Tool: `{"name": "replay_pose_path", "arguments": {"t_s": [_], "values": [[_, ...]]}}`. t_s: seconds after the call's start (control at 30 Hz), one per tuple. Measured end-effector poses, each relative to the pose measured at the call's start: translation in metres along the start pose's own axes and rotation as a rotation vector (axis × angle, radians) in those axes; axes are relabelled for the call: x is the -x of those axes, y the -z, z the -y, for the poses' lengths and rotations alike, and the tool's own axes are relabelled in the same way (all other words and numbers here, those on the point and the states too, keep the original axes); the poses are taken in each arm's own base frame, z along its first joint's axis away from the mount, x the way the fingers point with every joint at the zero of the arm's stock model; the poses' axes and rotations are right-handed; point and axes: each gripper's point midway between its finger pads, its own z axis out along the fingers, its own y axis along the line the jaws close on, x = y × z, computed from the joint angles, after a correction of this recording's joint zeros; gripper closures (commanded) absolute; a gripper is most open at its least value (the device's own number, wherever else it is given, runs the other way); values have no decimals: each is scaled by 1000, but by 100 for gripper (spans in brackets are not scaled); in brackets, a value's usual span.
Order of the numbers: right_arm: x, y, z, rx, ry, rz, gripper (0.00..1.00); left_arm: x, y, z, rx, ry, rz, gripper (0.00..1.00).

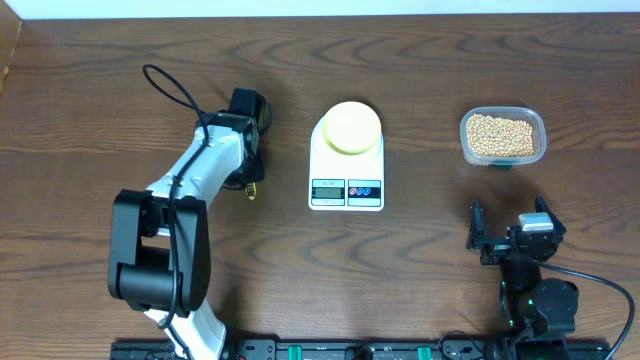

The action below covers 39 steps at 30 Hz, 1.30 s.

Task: Scoop item into bowl and weigh 50g on scale
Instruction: 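Lift the yellow scoop with the left gripper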

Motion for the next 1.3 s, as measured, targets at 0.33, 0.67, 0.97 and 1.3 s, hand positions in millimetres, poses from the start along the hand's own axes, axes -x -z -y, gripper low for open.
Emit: {"name": "replay_pose_path", "arguments": {"t_s": [0.33,0.67,0.97,1.3], "values": [[0,0,0,0,0,0,1,10,3,15,-29,7,58,40],[0,0,0,0,0,0,1,14,-7,5,-317,75,-61,40],[0,0,0,0,0,0,1,-5,1,36,-560,-92,-104,40],[0,0,0,0,0,0,1,6,-7,13,-572,-53,-72,40]]}}
